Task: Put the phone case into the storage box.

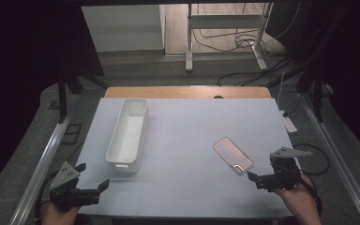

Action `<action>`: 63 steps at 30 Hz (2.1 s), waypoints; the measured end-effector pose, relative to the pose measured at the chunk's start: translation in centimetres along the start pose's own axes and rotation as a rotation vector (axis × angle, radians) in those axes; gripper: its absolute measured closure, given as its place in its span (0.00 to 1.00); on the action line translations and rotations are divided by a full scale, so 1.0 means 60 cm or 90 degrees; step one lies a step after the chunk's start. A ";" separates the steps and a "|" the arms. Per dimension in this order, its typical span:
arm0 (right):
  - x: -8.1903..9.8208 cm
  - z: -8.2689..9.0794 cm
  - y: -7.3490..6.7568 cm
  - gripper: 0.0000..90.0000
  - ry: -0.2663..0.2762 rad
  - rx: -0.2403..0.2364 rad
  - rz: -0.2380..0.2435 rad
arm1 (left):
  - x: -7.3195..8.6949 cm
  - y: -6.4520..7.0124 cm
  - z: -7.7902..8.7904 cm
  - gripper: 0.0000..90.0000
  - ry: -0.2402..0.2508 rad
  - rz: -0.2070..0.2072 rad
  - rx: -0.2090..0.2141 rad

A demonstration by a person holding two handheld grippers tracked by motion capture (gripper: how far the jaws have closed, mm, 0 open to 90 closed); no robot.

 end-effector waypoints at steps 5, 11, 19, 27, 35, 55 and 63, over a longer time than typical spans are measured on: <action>-0.010 -0.006 0.000 0.00 0.001 0.001 0.008 | 0.000 0.001 0.000 0.01 0.000 -0.001 0.003; -0.020 -0.014 -0.002 0.00 -0.005 -0.013 0.011 | 0.000 0.002 0.000 0.01 -0.002 -0.005 0.003; -0.029 -0.026 -0.002 0.00 -0.013 -0.017 0.010 | 0.000 0.002 -0.001 0.01 -0.002 -0.005 0.004; -0.047 -0.047 -0.003 0.00 -0.013 -0.018 0.015 | 0.000 0.002 -0.001 0.01 -0.003 -0.005 0.005; -0.057 -0.065 -0.001 0.00 -0.020 -0.011 0.024 | 0.000 0.002 -0.001 0.01 -0.003 -0.004 0.007; -0.089 -0.097 -0.008 0.00 -0.022 -0.016 0.030 | 0.001 0.003 -0.002 0.01 -0.005 -0.007 0.009; -0.104 -0.116 -0.008 0.00 -0.037 -0.010 0.037 | 0.001 0.003 -0.002 0.01 -0.005 -0.010 0.010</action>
Point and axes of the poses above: each handheld gripper's, and its own axes: z roughly backward along the jaws, x roughly out of its underside, y roughly to its right, the point moved 10 cm from there along -z, roughly forward along the jaws, and after that the axes turned 5 degrees about -z, right-handed, at the moved point
